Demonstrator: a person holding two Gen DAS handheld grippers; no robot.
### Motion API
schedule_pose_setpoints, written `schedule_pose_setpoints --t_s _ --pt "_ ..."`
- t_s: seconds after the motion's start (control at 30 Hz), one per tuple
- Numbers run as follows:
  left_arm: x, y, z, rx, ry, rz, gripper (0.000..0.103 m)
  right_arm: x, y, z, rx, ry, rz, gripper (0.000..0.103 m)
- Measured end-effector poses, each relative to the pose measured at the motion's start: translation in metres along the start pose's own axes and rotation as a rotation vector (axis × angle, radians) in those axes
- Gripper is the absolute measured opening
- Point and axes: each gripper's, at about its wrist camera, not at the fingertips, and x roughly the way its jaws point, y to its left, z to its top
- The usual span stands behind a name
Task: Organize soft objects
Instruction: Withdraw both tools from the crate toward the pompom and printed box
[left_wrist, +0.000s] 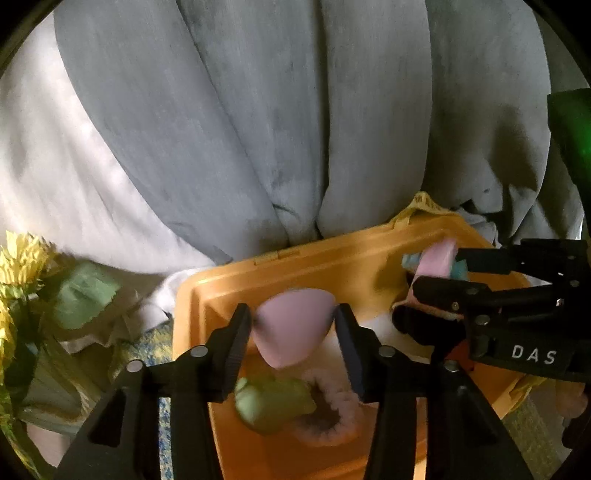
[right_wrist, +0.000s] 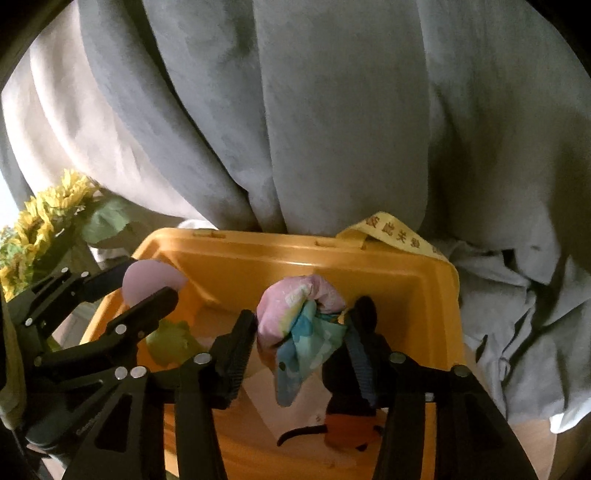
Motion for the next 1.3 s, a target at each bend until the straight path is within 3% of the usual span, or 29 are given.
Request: schedule_pose_setpoints --t_s 0.2,0.37,0.5,0.6,0.83,1.07,1.3 --pt "-0.003 -0.002 -0.002 -0.003 0.016 0.003 0.068 0.0 -0.006 -0.001 0.019 0.001 -0.024 0.059" --pt "-0.02 -0.002 -0.005 -0.023 -0.005 0.018 0.074 -0.013 -0.008 -0.002 0.036 -0.036 -0.06 0.059" --pt "-0.043 -0.003 -0.007 -0.022 -0.051 0.047 0.075 -0.036 -0.006 -0.006 0.04 -0.095 -0.086 0.059" --pt "-0.065 -0.004 -0.01 -0.034 -0.109 0.095 0.077 -0.054 -0.002 -0.009 0.042 -0.143 -0.107 0.068" --pt "-0.114 -0.011 -0.022 -0.032 -0.214 0.169 0.085 -0.103 0.005 -0.025 0.04 -0.262 -0.163 0.073" --pt "-0.152 -0.017 -0.035 -0.051 -0.268 0.169 0.09 -0.142 0.015 -0.046 0.02 -0.341 -0.187 0.076" --pt "-0.18 -0.026 -0.055 -0.057 -0.286 0.158 0.092 -0.168 0.021 -0.071 0.041 -0.356 -0.172 0.077"
